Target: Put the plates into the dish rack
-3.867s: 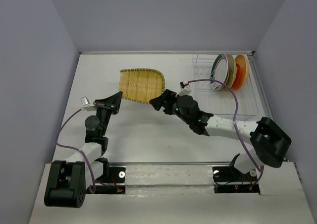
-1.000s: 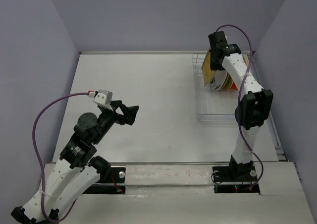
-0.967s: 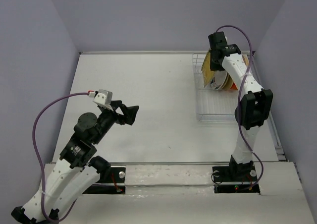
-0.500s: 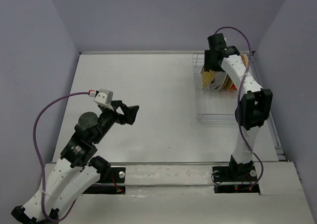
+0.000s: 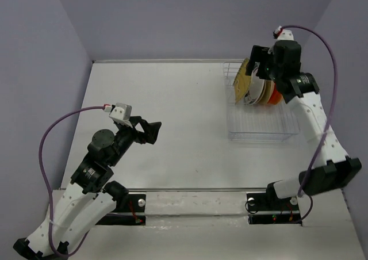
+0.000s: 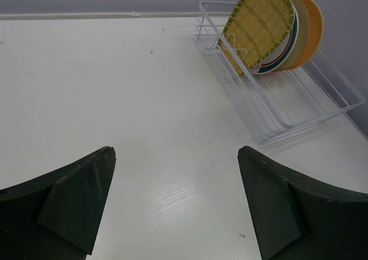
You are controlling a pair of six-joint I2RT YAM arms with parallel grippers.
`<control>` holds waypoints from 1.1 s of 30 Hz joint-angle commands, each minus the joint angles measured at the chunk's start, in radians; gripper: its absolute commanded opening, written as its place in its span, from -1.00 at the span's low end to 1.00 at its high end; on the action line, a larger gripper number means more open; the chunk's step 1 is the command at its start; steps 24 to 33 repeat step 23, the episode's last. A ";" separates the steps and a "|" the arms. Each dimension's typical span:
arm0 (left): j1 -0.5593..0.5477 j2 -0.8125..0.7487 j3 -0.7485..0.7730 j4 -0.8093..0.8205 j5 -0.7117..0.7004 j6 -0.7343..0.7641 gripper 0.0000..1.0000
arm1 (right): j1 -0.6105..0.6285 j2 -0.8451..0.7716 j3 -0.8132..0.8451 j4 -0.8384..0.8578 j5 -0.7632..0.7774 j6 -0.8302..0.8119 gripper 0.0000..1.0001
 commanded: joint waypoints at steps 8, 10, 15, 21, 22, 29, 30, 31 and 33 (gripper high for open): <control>0.001 -0.026 -0.014 0.091 0.022 0.029 0.98 | -0.008 -0.786 -0.836 0.668 -0.459 0.264 0.97; 0.001 -0.010 0.008 0.095 0.033 0.023 0.98 | -0.008 -0.909 -0.935 0.679 -0.467 0.298 0.99; 0.001 0.038 0.069 0.123 0.077 0.015 0.98 | -0.008 -1.065 -1.060 0.665 -0.483 0.322 0.99; 0.001 0.093 0.100 0.166 0.133 -0.023 0.98 | -0.008 -1.148 -1.115 0.653 -0.503 0.331 0.99; 0.001 0.101 0.097 0.166 0.134 -0.028 0.98 | -0.008 -1.151 -1.114 0.654 -0.507 0.333 0.99; 0.001 0.110 0.095 0.166 0.139 -0.034 0.98 | -0.008 -1.156 -1.107 0.653 -0.512 0.334 0.99; 0.001 0.110 0.095 0.166 0.139 -0.034 0.98 | -0.008 -1.156 -1.107 0.653 -0.512 0.334 0.99; 0.001 0.110 0.095 0.166 0.139 -0.034 0.98 | -0.008 -1.156 -1.107 0.653 -0.512 0.334 0.99; 0.001 0.110 0.095 0.166 0.139 -0.034 0.98 | -0.008 -1.156 -1.107 0.653 -0.512 0.334 0.99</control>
